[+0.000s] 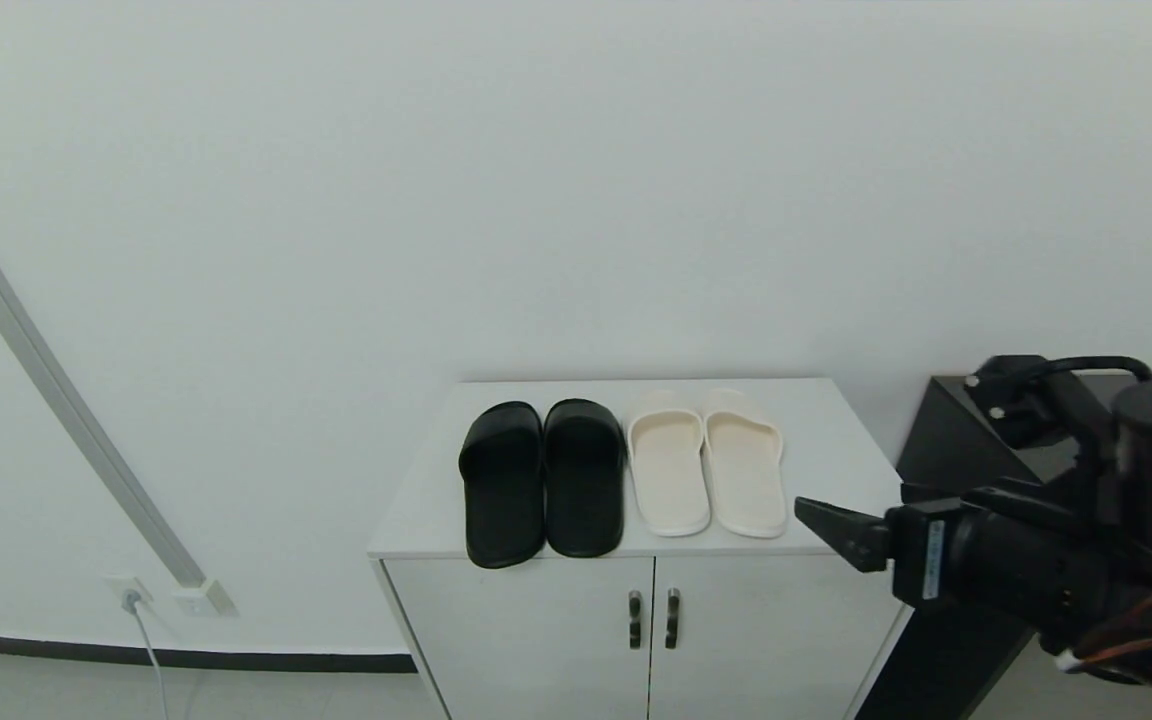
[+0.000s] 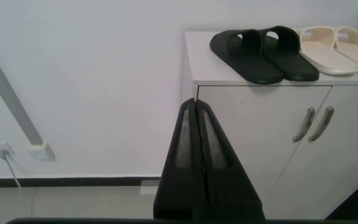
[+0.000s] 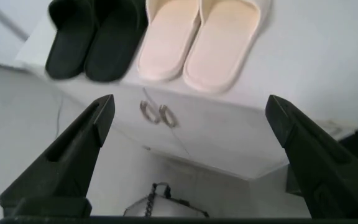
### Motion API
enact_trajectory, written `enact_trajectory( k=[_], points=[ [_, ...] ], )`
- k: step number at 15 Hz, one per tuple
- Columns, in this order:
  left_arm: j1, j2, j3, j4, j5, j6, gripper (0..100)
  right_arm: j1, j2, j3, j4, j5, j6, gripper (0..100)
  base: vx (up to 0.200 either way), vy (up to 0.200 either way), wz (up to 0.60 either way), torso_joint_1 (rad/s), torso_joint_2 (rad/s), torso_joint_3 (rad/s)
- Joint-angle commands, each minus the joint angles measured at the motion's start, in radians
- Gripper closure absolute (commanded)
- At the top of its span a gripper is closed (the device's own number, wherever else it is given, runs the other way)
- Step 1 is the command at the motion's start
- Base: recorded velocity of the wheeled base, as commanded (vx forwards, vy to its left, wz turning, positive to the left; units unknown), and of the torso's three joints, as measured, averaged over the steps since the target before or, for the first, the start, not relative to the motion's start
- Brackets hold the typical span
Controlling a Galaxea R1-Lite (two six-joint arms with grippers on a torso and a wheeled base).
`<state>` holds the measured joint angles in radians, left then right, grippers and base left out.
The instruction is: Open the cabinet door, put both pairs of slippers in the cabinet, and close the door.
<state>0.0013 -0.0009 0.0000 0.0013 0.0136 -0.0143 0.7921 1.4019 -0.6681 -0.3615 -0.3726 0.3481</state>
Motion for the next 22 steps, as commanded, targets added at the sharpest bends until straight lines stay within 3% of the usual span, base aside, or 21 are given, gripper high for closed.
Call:
enact_trajectory(
  k=[1, 3, 6, 22],
  points=[
    [0.0, 0.001, 0.0, 0.0, 0.0, 0.002, 100, 0.027, 0.193, -0.088, -0.025, -0.06, 0.015, 0, 0.0, 0.0, 0.0, 0.0, 0.0, 0.0],
    [0.0, 0.001, 0.0, 0.0, 0.0, 0.002, 100, 0.027, 0.269, -0.123, -0.043, -0.082, 0.014, 0, 0.0, 0.0, 0.0, 0.0, 0.0, 0.0],
    [0.0, 0.001, 0.0, 0.0, -0.001, 0.002, 100, 0.027, 0.424, -0.231, -0.083, -0.215, 0.011, 0, 0.0, 0.0, 0.0, 0.0, 0.0, 0.0],
    [0.0, 0.001, 0.0, 0.0, -0.003, 0.0, 100, -0.096, 0.845, -0.601, -0.217, -0.218, -0.081, 0, 0.0, 0.0, 0.0, 0.0, 0.0, 0.0]
  ],
)
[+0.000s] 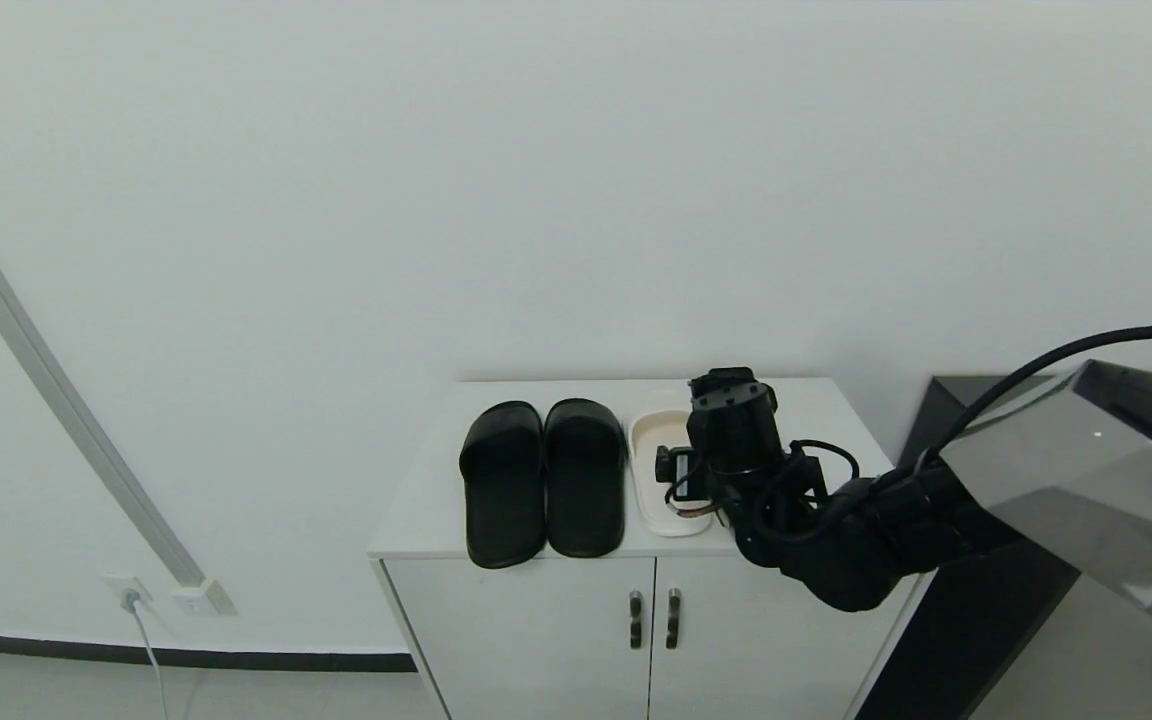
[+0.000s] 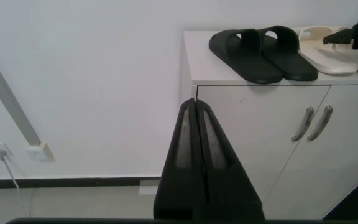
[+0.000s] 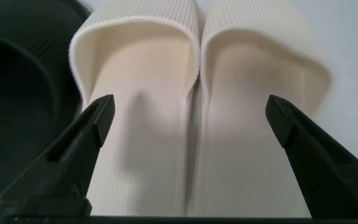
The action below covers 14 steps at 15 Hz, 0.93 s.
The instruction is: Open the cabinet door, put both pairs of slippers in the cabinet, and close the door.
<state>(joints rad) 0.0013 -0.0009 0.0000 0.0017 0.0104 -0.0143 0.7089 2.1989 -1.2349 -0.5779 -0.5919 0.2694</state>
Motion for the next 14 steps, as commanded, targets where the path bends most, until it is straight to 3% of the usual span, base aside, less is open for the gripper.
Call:
enact_trajectory(
  k=[1, 10, 11, 14],
  points=[
    [0.0, 0.001, 0.0, 0.0, 0.0, -0.001, 100, -0.022, 0.068, -0.061, -0.002, 0.001, -0.016, 0, 0.0, 0.0, 0.0, 0.0, 0.0, 0.0],
    [0.0, 0.001, 0.0, 0.0, -0.001, -0.001, 100, -0.082, 0.162, -0.21, -0.007, 0.078, -0.062, 0, 0.0, 0.0, 0.0, 0.0, 0.0, 0.0],
    [0.0, 0.001, 0.0, 0.0, 0.0, -0.001, 100, -0.082, 0.165, -0.213, -0.008, 0.078, -0.064, 100, 0.0, 0.0, 0.0, 0.0, 0.0, 0.0],
    [0.0, 0.001, 0.0, 0.0, -0.001, -0.003, 100, -0.083, 0.182, -0.222, -0.02, 0.08, -0.065, 100, 0.0, 0.0, 0.0, 0.0, 0.0, 0.0]
  ],
)
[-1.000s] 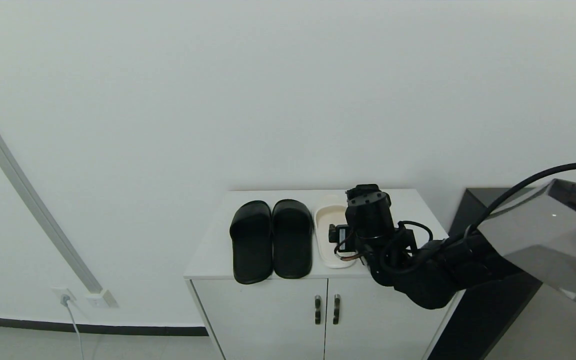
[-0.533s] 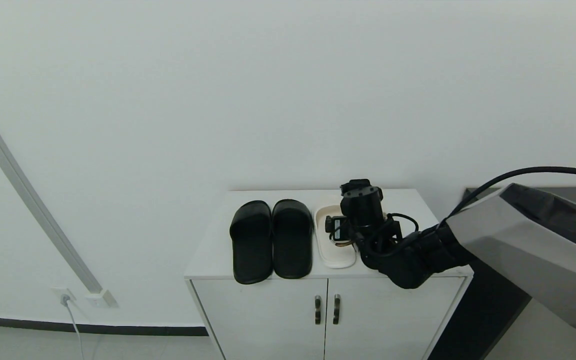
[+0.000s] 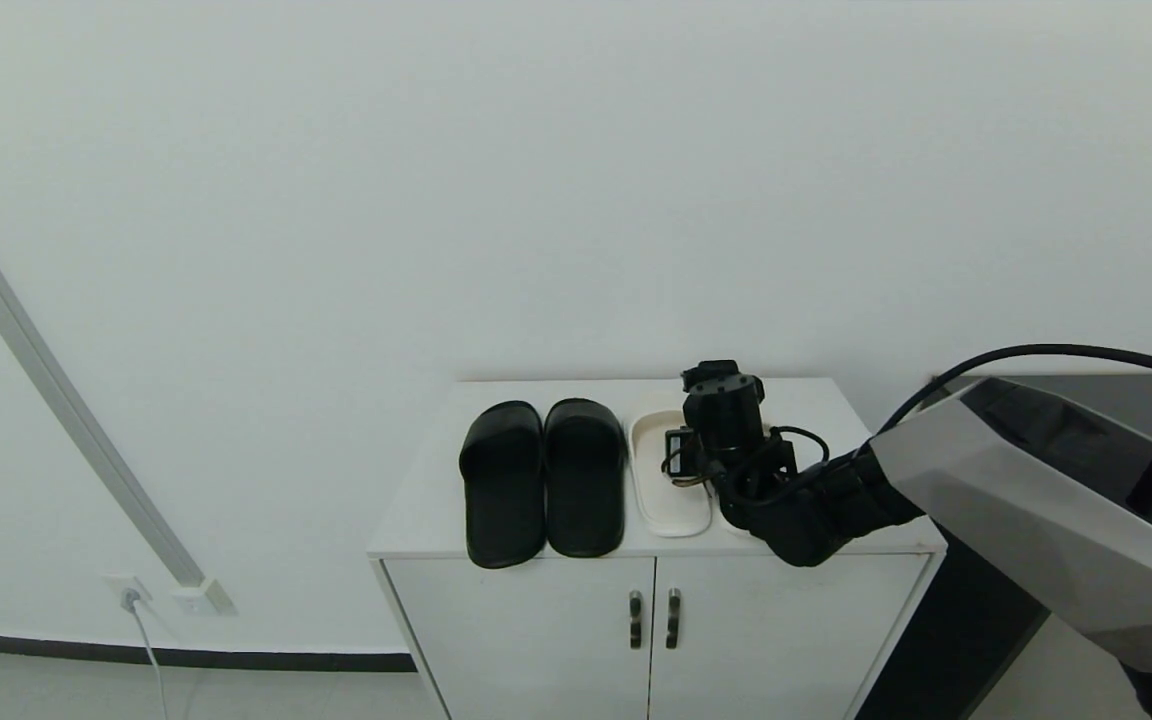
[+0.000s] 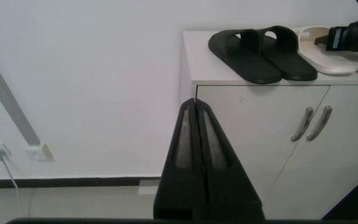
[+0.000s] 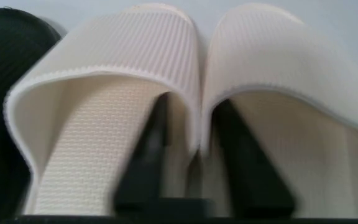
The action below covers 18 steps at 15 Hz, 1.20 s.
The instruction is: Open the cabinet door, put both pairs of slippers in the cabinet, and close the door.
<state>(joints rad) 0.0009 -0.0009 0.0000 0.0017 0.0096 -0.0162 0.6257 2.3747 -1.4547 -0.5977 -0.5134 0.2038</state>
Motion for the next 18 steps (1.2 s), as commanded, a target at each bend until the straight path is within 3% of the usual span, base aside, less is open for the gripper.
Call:
enact_trajectory(
  k=[1, 5, 8, 13, 16, 18],
  points=[
    [0.001, 0.001, 0.0, 0.0, 0.001, -0.001, 100, -0.001, 0.006, -0.004, -0.001, 0.001, 0.002, 100, 0.0, 0.0, 0.0, 0.0, 0.0, 0.0],
    [0.001, 0.001, 0.0, 0.0, 0.0, -0.001, 100, -0.006, -0.048, 0.036, -0.036, 0.0, -0.015, 100, 0.0, 0.0, 0.0, 0.0, 0.0, 0.0],
    [0.001, 0.001, 0.0, 0.0, 0.004, -0.001, 100, -0.008, -0.235, 0.204, -0.039, 0.004, -0.021, 100, 0.0, 0.0, 0.0, 0.0, 0.0, 0.0],
    [0.001, 0.001, 0.0, 0.0, 0.003, 0.001, 100, 0.048, -0.704, 0.686, -0.056, 0.239, -0.093, 100, 0.0, 0.0, 0.0, 0.0, 0.0, 0.0],
    [0.001, 0.001, 0.0, 0.0, 0.003, 0.002, 100, 0.083, -0.891, 0.873, -0.053, 0.406, -0.093, 100, 0.0, 0.0, 0.0, 0.0, 0.0, 0.0],
    [0.001, 0.001, 0.0, 0.0, 0.004, 0.002, 100, 0.109, -0.93, 0.875, -0.044, 0.408, -0.095, 100, 0.0, 0.0, 0.0, 0.0, 0.0, 0.0]
  ],
)
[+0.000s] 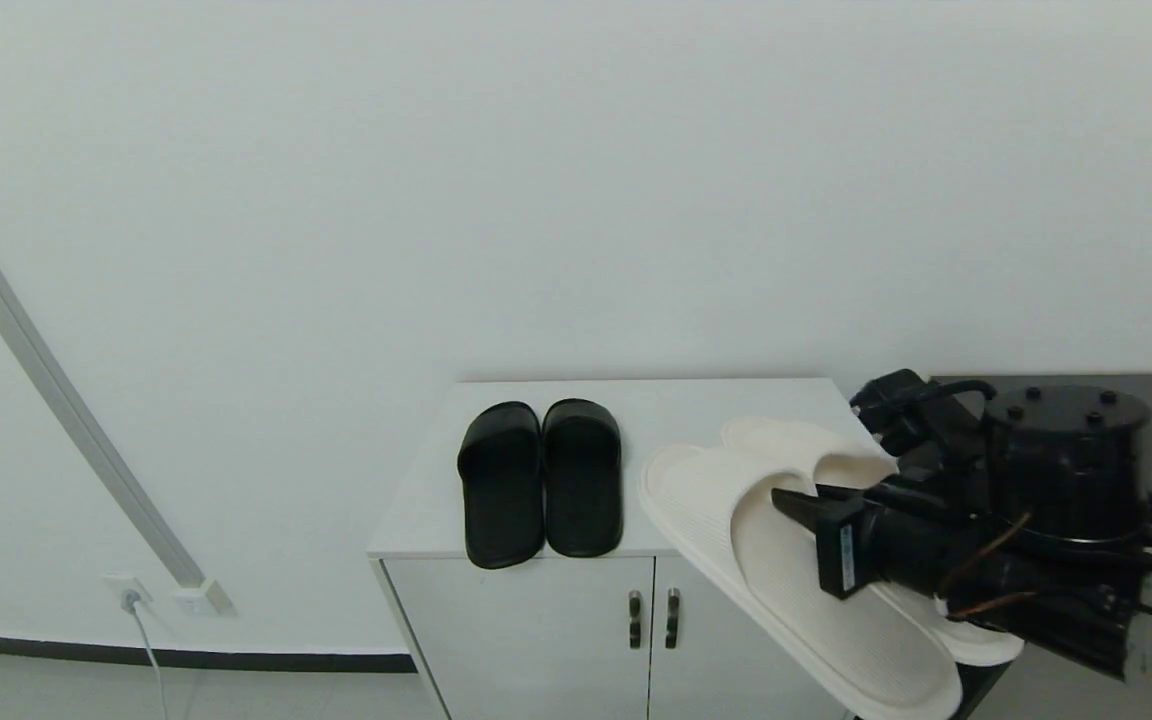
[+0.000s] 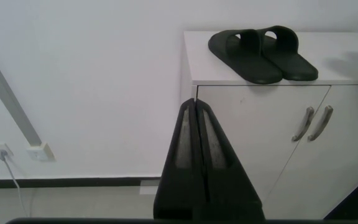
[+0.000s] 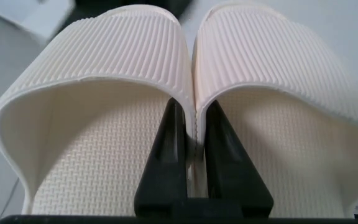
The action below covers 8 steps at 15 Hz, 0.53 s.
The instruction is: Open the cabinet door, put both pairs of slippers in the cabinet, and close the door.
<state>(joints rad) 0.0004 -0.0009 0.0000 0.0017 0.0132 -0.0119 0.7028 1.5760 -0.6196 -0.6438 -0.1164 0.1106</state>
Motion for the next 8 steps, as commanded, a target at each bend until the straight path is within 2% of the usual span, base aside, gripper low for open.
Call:
enact_trajectory(
  k=[1, 7, 8],
  points=[
    [0.001, 0.001, 0.0, 0.0, 0.001, 0.0, 100, 0.041, -0.14, 0.047, 0.015, 0.014, -0.002, 100, 0.0, 0.0, 0.0, 0.0, 0.0, 0.0],
    [0.001, 0.001, 0.0, 0.0, -0.001, -0.002, 100, 0.049, -0.129, 0.049, 0.036, 0.05, 0.004, 100, 0.0, 0.0, 0.0, 0.0, 0.0, 0.0],
    [0.001, 0.001, 0.0, 0.0, -0.001, -0.002, 100, 0.058, -0.128, 0.052, 0.036, 0.052, 0.004, 100, -0.2, 0.0, 0.0, -0.002, 0.0, 0.002]
  ],
)
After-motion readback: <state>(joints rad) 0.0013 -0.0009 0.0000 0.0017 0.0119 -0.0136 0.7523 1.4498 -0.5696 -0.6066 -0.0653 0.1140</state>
